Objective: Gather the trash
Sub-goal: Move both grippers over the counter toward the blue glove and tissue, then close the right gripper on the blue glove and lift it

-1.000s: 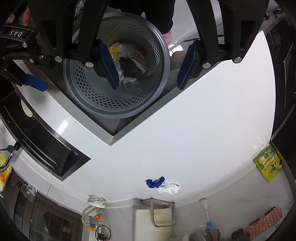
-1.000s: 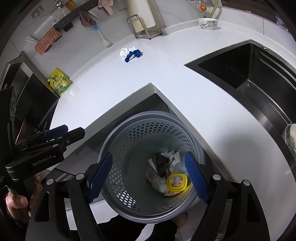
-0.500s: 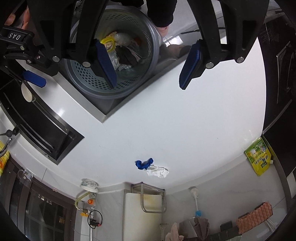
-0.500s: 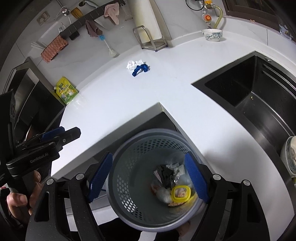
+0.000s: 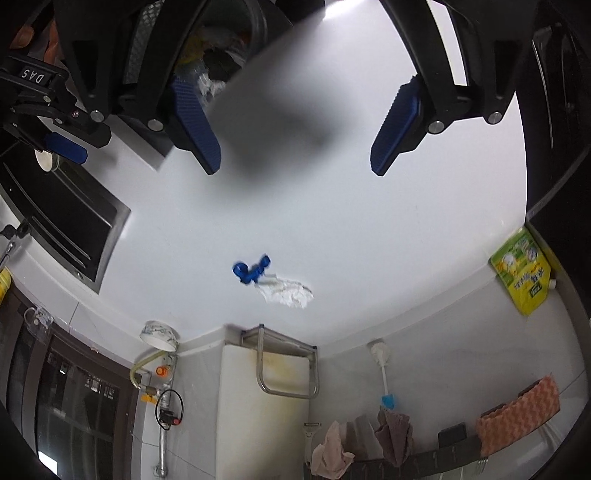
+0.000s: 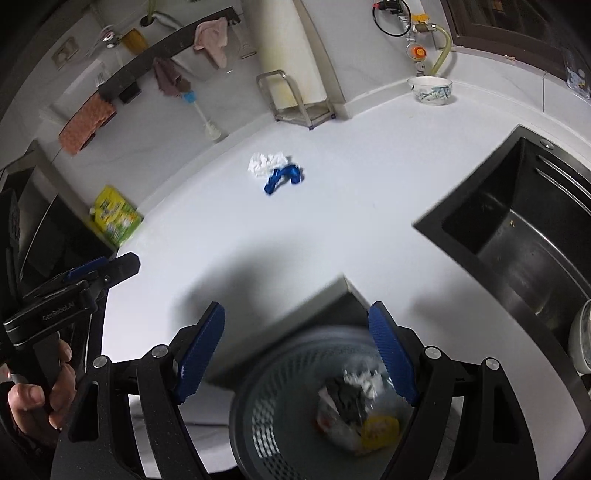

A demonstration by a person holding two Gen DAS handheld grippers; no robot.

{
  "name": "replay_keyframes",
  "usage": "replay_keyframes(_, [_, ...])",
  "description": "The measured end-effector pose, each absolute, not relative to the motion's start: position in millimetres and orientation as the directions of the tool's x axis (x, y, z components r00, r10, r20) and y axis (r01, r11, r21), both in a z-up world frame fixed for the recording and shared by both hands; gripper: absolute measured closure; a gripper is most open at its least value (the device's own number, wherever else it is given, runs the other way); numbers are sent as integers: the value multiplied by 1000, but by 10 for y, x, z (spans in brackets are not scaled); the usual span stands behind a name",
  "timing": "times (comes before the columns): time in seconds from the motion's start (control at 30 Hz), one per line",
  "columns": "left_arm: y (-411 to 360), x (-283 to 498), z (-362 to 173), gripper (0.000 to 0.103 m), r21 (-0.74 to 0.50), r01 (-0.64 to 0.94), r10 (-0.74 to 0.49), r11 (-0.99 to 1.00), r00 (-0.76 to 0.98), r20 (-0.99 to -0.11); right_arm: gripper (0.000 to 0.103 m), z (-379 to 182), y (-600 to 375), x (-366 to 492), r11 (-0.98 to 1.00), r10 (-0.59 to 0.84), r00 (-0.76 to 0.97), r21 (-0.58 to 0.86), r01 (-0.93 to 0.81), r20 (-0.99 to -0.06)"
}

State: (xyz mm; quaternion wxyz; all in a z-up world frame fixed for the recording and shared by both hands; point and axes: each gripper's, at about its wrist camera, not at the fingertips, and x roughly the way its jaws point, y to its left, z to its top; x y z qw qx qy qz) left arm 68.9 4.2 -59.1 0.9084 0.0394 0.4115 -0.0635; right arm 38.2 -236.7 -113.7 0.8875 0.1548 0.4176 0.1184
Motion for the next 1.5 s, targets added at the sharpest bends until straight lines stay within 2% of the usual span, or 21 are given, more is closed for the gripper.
replay_keyframes(0.07, [102,871,-565,17,16,159,-93,987,658,-747,26,-1122,-2304,540,925,327,632,373,-65,-702])
replay_keyframes(0.47, [360,2020,-725,13,18,254,-154,967,639,-754,26,-1101,-1917,1429,939,247,671,345,13,-699])
replay_keyframes(0.87, [507,2790,-1073,13,15,347,-209,938,598,-773,26,-1295,-1610,2239,944,183,671,319,84,-719])
replay_keyframes(1.5, [571,3269,-1407,13,-9,398,-256,917,572,-779,26,-1736,-1421,2973,969,41,592,175,171,-805])
